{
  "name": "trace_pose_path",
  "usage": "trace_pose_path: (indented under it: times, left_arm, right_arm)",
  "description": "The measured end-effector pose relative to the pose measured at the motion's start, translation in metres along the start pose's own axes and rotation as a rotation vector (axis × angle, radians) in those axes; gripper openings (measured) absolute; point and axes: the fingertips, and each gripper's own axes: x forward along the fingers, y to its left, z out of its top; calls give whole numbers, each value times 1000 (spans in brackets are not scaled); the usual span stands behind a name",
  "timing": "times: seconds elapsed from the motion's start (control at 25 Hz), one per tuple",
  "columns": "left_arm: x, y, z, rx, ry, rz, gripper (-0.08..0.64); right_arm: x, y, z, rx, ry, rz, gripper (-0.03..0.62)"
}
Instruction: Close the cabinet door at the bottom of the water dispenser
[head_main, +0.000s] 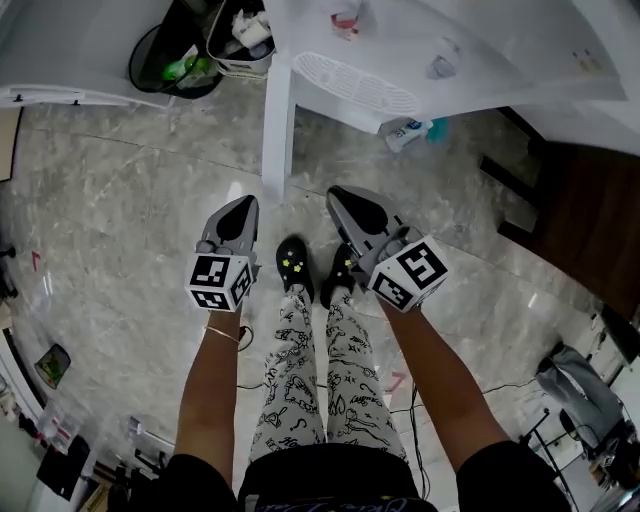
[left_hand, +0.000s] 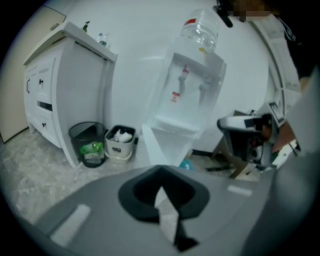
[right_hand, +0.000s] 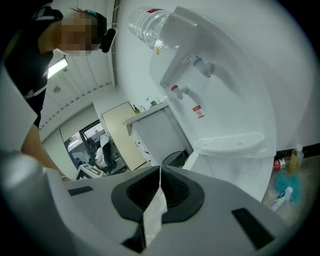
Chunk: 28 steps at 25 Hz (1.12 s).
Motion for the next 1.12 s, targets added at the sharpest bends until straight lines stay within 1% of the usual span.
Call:
trace_pose_path:
  times: [0.12, 0.2, 0.32, 0.4, 0.56, 0.64, 0.72, 0.88, 0.96, 1.04, 1.12]
  left_arm:
    - [14, 8, -11, 39, 21, 3, -2]
    - [23, 10, -19, 50, 34, 2, -2]
    - [31, 18, -37, 15, 60, 29, -2]
    - [38, 23, -43, -7, 69, 35, -2]
    - [51, 21, -40, -10, 56, 26, -2]
    - [52, 17, -39, -29, 53, 26, -2]
    - [53, 10, -40, -20, 67, 21, -2]
    - [67, -17, -34, 17, 78, -35, -3]
    - [77, -36, -31, 38, 83, -82, -3]
    - [86, -56, -29, 83, 93, -130, -2]
    - [96, -72, -26, 106, 100, -169, -2]
  right_arm:
    - [13, -6, -9, 8, -1, 1, 17]
    - [22, -9, -17, 18, -1, 4, 17]
    - [33, -10, -32, 22, 28, 11, 17]
    - [37, -15, -36, 31, 33, 10, 17]
    - [31, -25, -28, 47, 2, 0, 17]
    - [24, -28, -27, 44, 5, -12, 17]
    - [18, -33, -27, 44, 10, -25, 17]
    - [4, -49, -18, 56, -23, -52, 17]
    - [-6, -59, -12, 63, -49, -82, 17]
    - [-18, -69, -10, 75, -66, -118, 17]
    - [-28, -78, -9, 88, -75, -148, 17]
